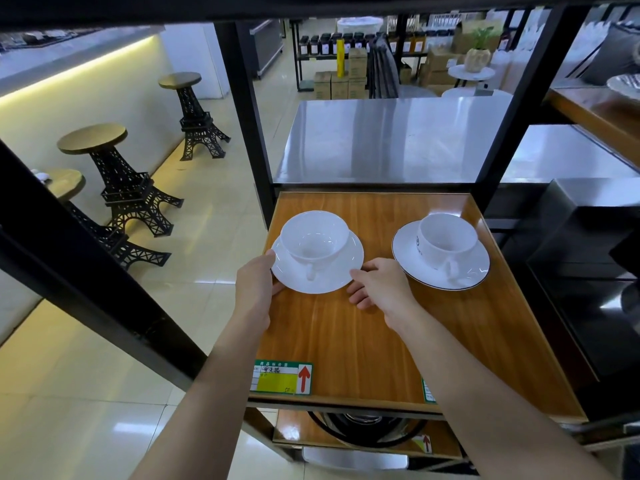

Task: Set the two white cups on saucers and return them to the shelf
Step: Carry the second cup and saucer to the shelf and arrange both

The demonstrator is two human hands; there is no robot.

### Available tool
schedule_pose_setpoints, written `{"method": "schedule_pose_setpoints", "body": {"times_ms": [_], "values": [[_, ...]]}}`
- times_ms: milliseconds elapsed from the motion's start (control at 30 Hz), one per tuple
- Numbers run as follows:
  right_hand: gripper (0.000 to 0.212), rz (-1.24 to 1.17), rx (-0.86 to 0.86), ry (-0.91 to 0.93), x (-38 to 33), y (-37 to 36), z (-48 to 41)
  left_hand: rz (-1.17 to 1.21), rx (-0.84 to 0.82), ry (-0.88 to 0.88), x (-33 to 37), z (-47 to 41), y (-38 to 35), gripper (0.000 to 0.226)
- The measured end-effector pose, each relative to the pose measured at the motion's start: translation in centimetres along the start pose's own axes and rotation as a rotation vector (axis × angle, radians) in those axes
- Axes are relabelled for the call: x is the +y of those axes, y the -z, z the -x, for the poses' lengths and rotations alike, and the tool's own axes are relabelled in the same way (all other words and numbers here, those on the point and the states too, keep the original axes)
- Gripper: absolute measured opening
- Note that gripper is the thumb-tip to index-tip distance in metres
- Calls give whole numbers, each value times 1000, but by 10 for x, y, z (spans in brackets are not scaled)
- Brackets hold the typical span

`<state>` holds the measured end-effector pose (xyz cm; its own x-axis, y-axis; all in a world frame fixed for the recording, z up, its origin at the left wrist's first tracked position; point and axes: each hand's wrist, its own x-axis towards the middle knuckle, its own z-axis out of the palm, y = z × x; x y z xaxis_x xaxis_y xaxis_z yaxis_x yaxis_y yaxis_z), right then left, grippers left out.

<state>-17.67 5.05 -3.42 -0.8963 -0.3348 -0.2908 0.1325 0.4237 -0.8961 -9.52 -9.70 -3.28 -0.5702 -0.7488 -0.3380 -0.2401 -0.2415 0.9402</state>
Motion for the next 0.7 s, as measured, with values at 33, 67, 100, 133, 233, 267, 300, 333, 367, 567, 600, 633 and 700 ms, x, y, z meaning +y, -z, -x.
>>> {"method": "schedule_pose_setpoints", "body": {"times_ms": [33, 67, 100, 133, 233, 267, 300, 333, 367, 567, 600, 633, 700], "values": [[12, -6, -2, -3, 0, 0, 0, -2, -10, 2, 0, 0, 0, 35], [10, -12, -6, -4, 0, 1, -1, -4, -19, 4, 0, 0, 0, 35], [8, -24, -7, -8, 0, 1, -2, -5, -27, 6, -1, 0, 0, 35], [7, -37, -8, -13, 1, 2, -2, -5, -32, 8, -1, 0, 0, 34], [5, -75, -9, -22, 1, 4, -3, -9, -41, 18, -1, -1, -1, 35], [4, -77, -9, -24, 1, 5, -3, -9, -41, 22, 0, -1, -2, 34], [4, -79, -7, -22, 2, 5, -3, -6, -37, 24, -1, -2, -2, 30], [4, -79, -4, -20, 2, 5, -3, -7, -33, 26, -1, -2, -3, 27], [4, -81, -1, -16, 3, 4, -4, -6, -30, 25, -1, -3, -2, 28], [6, -66, 8, -4, 5, 4, -4, -10, -28, 31, -1, -4, 0, 34], [7, -60, 8, 0, 5, 4, -4, -16, -26, 31, 0, -4, 1, 33], [8, -58, 11, 7, 5, 5, -3, -24, -27, 26, 2, -5, 3, 31], [11, -41, 34, 16, 4, 7, -1, -54, -47, 23, 6, -7, 5, 29]]}}
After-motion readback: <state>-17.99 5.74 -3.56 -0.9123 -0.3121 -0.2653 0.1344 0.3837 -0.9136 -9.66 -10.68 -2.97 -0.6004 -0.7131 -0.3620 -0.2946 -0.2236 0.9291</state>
